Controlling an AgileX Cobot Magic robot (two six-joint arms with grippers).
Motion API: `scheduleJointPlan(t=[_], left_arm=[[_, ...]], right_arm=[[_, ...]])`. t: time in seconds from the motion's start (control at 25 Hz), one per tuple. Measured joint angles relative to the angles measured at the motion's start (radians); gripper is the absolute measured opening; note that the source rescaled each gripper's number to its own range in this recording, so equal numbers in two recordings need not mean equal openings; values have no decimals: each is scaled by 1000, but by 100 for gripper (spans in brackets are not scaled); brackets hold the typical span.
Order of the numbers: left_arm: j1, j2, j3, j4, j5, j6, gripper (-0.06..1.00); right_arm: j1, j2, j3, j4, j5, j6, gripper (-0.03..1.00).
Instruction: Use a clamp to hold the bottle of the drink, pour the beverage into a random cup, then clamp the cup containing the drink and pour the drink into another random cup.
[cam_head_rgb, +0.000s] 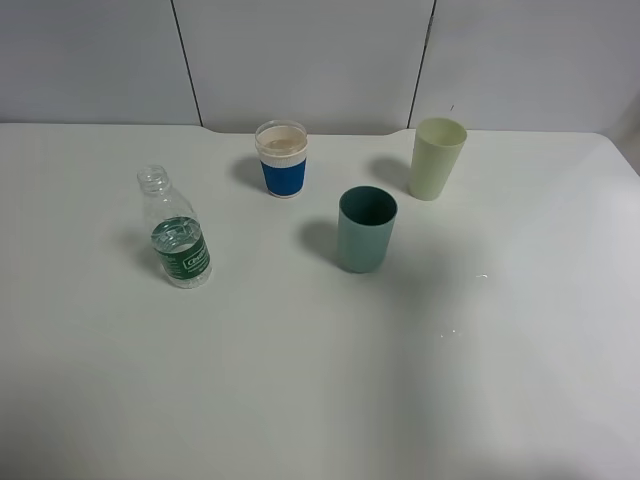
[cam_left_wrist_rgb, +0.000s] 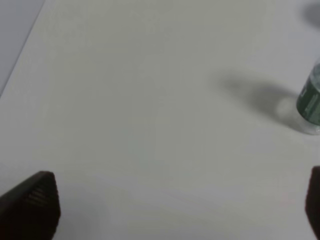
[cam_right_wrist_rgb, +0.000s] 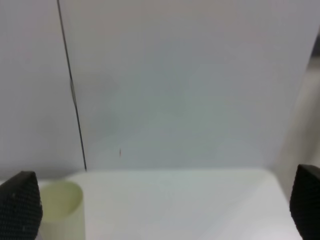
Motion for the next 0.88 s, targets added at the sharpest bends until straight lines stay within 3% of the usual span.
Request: scheduleJointPlan(t=[0.16, 0.32, 0.36, 0.4, 0.56, 0.68, 0.88], left_arm=[[0, 0, 0, 0, 0, 0, 100], [0, 0, 0, 0, 0, 0, 100], [0, 0, 0, 0, 0, 0, 100], [0, 0, 0, 0, 0, 0, 100], [0, 0, 0, 0, 0, 0, 100], [0, 0, 0, 0, 0, 0, 100], [0, 0, 0, 0, 0, 0, 100]], right_arm=[[0, -259, -7, 14, 141, -14, 100], [0, -347, -8, 15, 213, -15, 100], [0, -412, -8, 15, 279, -16, 100], [0, -526, -8, 16, 444, -16, 100], [-1, -590, -8, 27, 542, -12, 100], [0, -710, -9, 72, 675, 6, 100], [0, -716, -11, 45, 846, 6, 100]])
